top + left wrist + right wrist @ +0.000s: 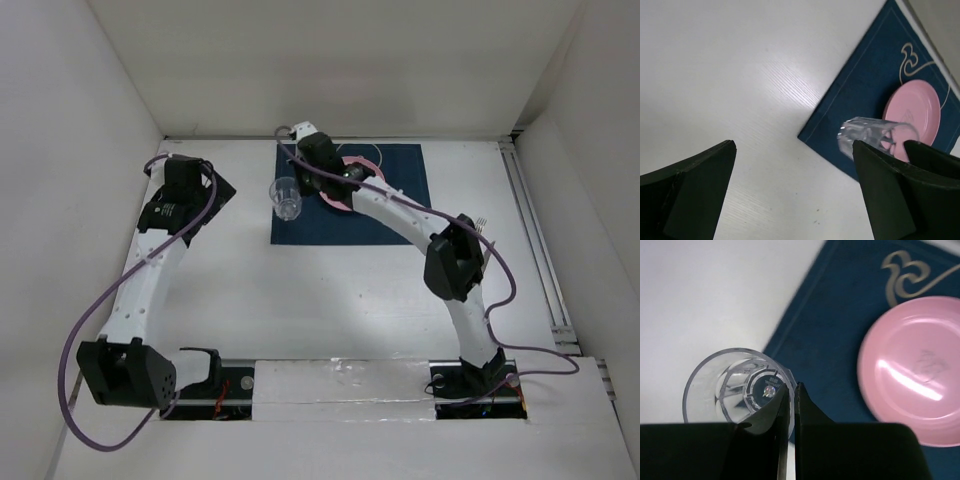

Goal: Set the dinner table for one person

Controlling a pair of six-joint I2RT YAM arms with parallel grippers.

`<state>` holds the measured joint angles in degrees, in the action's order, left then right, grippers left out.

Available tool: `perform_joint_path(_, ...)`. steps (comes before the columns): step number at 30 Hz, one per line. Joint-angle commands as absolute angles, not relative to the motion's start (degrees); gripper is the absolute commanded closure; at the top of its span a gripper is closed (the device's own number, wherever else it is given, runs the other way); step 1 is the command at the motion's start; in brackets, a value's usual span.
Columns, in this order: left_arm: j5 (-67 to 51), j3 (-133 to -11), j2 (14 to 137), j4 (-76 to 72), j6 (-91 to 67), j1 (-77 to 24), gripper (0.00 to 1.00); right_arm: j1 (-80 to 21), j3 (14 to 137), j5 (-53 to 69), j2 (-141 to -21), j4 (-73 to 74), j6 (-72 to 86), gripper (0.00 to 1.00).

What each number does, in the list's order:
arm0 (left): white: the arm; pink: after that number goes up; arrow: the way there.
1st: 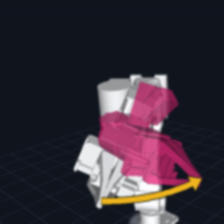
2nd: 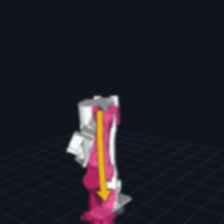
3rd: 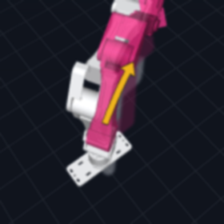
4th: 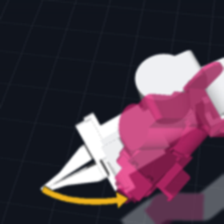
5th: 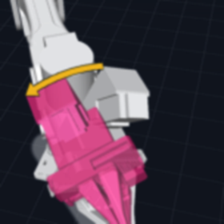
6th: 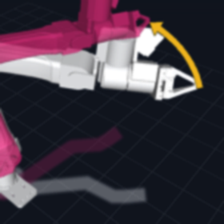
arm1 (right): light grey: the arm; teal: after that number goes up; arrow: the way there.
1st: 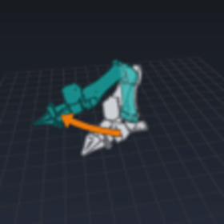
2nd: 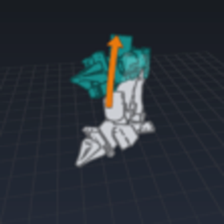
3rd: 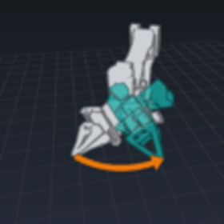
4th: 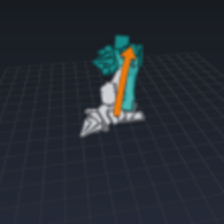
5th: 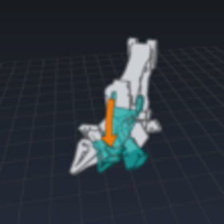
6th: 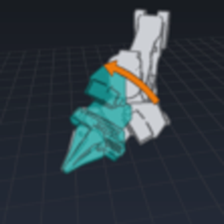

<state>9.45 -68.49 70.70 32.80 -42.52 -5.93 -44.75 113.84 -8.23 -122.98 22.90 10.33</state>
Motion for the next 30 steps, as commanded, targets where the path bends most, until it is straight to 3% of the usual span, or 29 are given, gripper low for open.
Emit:
perform_joint_path(1, 14.76, -68.73, 66.36, 34.89, -44.47, -5.36, 0.00, -37.38, 124.23, -12.92, -126.01, 27.04, 9.50, 1.00)
perform_joint_path(10, 14.77, -64.87, 66.88, 34.64, -37.45, -5.36, 0.00, -18.66, 137.18, -11.78, -134.28, 29.89, 8.97, 1.00)
perform_joint_path(22, 8.96, -62.23, 66.88, 31.82, -34.37, -5.36, 0.00, -6.96, 146.94, -7.30, -145.27, 29.96, 5.27, 1.00)
perform_joint_path(30, 7.82, -62.23, 66.88, 31.20, -33.84, -5.36, 0.00, -5.71, 146.43, -3.69, -147.04, 29.36, 5.27, 1.00)
